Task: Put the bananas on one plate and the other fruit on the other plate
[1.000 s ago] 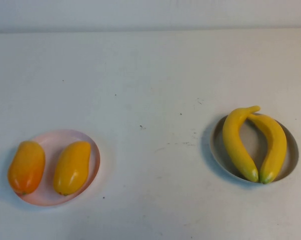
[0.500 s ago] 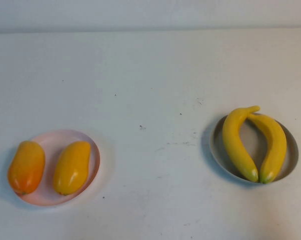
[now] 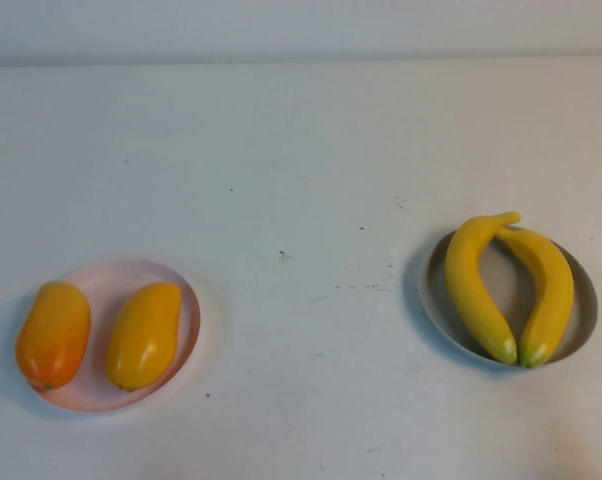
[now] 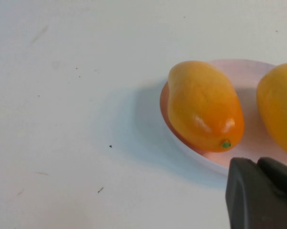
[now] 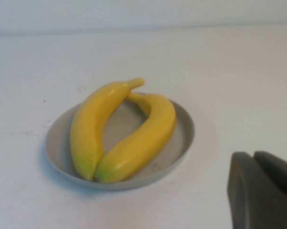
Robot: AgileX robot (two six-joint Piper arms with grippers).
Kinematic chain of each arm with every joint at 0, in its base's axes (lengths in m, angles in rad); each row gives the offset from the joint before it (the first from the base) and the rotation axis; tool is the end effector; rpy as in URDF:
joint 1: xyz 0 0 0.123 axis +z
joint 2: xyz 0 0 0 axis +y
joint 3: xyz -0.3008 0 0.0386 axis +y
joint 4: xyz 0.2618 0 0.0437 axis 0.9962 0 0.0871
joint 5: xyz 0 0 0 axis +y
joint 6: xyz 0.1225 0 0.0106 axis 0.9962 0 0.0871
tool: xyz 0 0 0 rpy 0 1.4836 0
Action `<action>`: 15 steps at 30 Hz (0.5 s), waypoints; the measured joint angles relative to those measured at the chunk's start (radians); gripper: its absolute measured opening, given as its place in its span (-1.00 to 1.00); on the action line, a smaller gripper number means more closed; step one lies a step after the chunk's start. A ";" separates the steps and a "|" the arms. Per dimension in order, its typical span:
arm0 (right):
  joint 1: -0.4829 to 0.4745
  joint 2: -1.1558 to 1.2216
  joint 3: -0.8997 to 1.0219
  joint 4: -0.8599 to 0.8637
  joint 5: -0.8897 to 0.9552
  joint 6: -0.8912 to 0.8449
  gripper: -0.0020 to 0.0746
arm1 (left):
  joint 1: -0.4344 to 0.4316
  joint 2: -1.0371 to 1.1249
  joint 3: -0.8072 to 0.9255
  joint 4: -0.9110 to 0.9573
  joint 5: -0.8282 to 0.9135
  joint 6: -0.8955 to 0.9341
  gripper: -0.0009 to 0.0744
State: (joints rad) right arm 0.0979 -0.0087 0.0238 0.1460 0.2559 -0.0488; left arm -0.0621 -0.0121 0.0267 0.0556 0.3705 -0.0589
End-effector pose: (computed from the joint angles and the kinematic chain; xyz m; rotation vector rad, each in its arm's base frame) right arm 0.0813 0.0126 0.1765 -0.0317 1.7547 0.1712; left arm 0.0787 -0.0024 0.1617 0.0375 1.8678 -0.0290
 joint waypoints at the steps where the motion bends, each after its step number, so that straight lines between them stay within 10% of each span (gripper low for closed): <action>1: 0.000 0.000 0.000 0.000 0.019 0.000 -0.99 | 0.000 0.000 0.000 0.000 0.000 0.000 -0.97; 15: 0.000 -0.004 0.000 0.000 0.094 0.000 -0.99 | 0.000 0.000 0.000 0.000 0.000 0.000 -0.97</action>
State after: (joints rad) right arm 0.0979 -0.0129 0.0238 0.1460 0.3498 -0.0488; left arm -0.0621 -0.0121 0.0267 0.0556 0.3705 -0.0589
